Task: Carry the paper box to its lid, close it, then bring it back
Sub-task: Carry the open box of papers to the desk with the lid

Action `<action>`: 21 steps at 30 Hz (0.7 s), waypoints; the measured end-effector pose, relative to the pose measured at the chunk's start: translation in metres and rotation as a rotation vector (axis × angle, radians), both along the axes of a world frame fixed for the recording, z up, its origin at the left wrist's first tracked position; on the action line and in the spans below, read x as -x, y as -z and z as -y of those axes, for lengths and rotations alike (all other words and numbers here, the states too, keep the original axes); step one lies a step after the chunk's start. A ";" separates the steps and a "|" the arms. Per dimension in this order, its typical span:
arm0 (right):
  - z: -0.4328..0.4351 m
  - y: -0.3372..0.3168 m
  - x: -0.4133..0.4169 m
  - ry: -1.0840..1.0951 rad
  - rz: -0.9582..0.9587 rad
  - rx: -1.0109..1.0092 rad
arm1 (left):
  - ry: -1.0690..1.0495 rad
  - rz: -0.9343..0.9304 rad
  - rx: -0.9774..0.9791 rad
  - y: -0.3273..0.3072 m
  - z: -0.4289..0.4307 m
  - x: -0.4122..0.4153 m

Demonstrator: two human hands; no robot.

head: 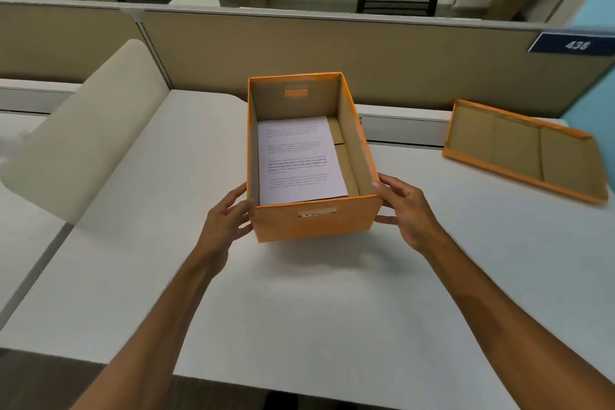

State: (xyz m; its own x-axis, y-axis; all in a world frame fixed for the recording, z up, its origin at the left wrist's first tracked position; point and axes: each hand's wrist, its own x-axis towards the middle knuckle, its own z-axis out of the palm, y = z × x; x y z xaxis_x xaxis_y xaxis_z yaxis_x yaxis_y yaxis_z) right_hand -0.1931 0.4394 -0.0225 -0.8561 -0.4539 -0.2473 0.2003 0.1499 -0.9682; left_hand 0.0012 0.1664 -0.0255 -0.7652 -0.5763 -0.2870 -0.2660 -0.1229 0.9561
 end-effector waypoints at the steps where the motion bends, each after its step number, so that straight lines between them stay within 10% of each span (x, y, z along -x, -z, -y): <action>1: -0.019 0.000 -0.006 0.018 -0.002 0.002 | 0.011 -0.002 0.001 0.000 -0.015 -0.001; 21: -0.205 0.025 -0.143 0.214 0.033 0.060 | 0.152 0.059 -0.062 0.028 -0.173 -0.072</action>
State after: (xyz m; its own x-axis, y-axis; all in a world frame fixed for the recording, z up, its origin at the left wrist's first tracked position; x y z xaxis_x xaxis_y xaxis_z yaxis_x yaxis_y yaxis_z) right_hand -0.0505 0.6443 -0.0473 -0.9262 -0.2776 -0.2553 0.2535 0.0432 -0.9664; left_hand 0.0734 0.3396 -0.0538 -0.8230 -0.4352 -0.3650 -0.3412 -0.1351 0.9302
